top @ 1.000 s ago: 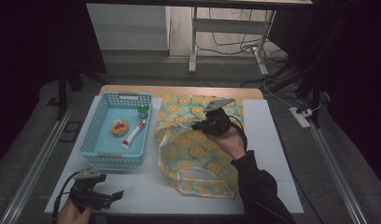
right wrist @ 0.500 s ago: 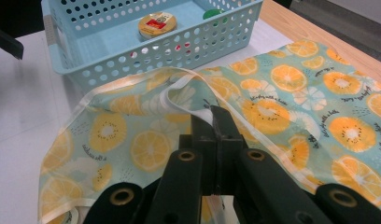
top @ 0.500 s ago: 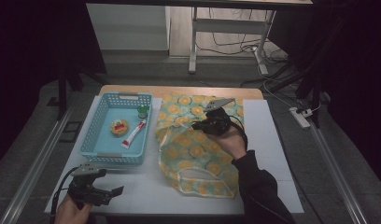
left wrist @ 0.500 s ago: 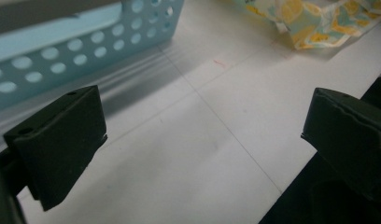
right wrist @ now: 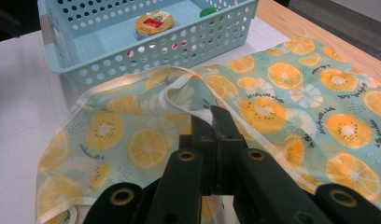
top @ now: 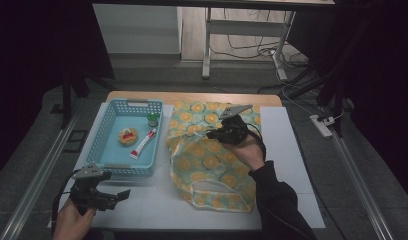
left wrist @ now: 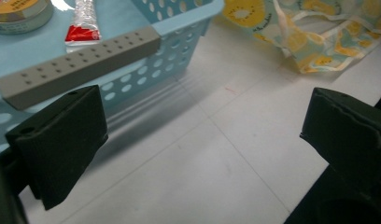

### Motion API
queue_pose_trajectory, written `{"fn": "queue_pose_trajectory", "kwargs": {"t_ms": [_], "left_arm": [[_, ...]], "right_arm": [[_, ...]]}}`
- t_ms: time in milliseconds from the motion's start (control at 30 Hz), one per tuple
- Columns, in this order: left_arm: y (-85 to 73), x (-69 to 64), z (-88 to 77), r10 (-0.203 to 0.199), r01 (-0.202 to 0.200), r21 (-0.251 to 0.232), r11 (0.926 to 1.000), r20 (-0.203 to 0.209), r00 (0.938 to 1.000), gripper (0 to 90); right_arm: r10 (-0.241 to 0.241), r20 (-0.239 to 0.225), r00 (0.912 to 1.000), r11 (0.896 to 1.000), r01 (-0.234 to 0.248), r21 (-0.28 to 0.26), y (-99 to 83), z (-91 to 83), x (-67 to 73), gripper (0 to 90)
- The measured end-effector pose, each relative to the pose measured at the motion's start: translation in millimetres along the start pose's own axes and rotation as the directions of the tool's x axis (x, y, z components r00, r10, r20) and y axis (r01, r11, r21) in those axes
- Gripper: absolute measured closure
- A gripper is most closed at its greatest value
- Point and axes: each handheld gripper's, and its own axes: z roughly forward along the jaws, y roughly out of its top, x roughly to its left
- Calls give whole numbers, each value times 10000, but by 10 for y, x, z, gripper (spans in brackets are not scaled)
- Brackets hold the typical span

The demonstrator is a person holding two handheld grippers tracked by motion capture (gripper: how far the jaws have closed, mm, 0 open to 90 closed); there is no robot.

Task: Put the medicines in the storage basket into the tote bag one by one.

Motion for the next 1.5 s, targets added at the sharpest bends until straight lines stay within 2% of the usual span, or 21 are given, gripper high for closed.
{"fn": "queue_pose_trajectory", "kwargs": {"t_ms": [133,333,600,900,1067,1233,1500], "left_arm": [[59,67,10,-208,208,-71,9998,1,9998,0],[160,117,20,-128,121,-268,9996,-254,9996,0],[273,209,61,-232,220,-369,9991,-331,9992,0],[412,354,136,-427,421,-152,9990,-421,9982,0],[487,414,190,-389,390,19,9992,-562,9977,0],[558,480,226,-578,586,110,9982,-609,9965,0],[699,595,324,-444,474,408,9980,-732,9963,3]], "right_arm": [[-6,-16,10000,10000,6,35,-4,-1,1,898],[-24,-31,10000,10000,24,5,0,-7,3,898],[-47,-45,10000,10000,47,24,0,0,6,898],[-14,-31,10000,10000,13,-28,0,-8,3,898],[-19,-23,10000,10000,19,-45,0,-11,2,899],[-38,-7,10000,10000,38,-64,0,-16,1,898],[-121,38,9999,9998,121,-136,4,-28,9,898]]}}
